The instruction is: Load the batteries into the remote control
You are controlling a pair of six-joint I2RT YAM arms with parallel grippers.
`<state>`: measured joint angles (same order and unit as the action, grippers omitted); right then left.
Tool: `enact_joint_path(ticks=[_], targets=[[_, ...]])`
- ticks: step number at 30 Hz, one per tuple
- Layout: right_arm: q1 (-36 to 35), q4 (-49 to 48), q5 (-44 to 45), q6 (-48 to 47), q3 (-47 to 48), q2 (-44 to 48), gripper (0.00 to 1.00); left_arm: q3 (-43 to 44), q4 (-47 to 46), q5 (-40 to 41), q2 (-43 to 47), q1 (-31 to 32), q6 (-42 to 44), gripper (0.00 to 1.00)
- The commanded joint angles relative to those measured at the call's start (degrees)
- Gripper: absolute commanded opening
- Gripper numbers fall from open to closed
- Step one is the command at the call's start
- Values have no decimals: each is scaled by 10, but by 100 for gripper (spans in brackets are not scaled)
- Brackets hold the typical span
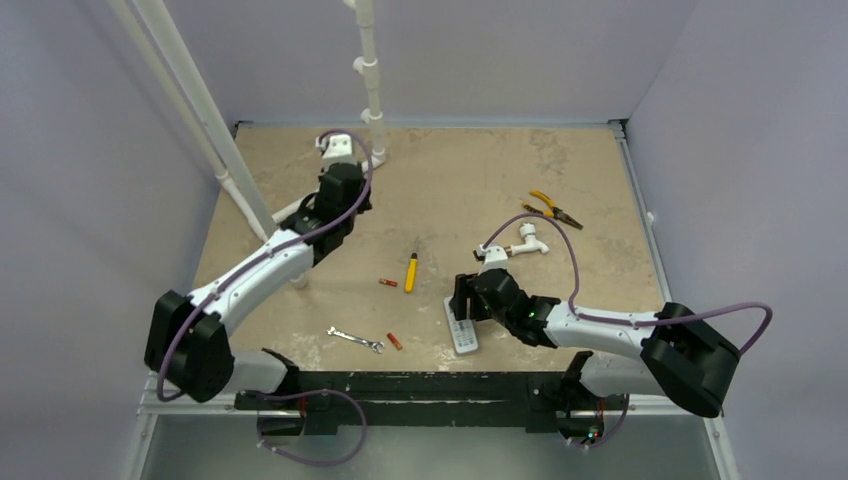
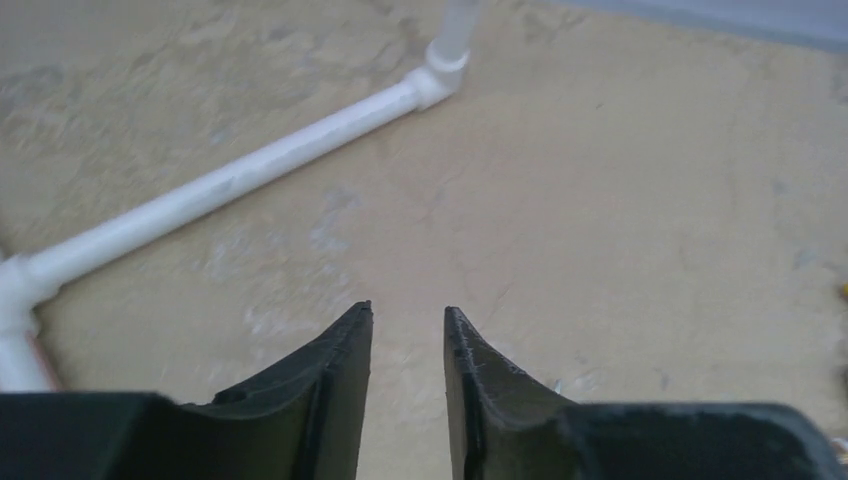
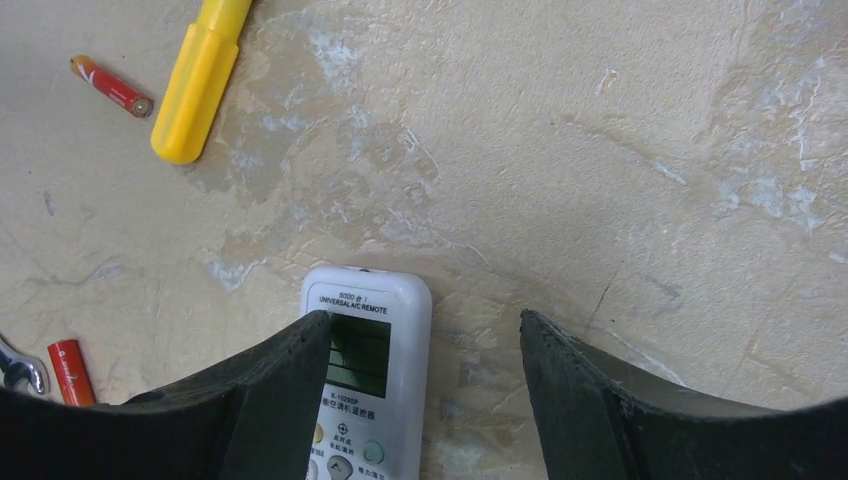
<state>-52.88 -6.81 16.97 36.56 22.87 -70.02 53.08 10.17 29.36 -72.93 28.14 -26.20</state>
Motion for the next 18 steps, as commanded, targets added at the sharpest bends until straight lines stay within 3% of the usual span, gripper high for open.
enact_joint_path(ticks=[1, 6, 11, 18], targets=[[-3, 42, 7, -25, 20, 8, 68, 149, -119, -2, -93, 21, 51, 36], [-3, 34, 18, -32, 28, 15, 75, 345, -166, 23, -224, 19, 139, 67], [-3, 27, 15, -36, 38, 11, 79, 447, -314, 5, -331, -7, 242, 83], [-3, 23, 13, -39, 45, 7, 80, 612, -253, -33, -436, -60, 218, 85]])
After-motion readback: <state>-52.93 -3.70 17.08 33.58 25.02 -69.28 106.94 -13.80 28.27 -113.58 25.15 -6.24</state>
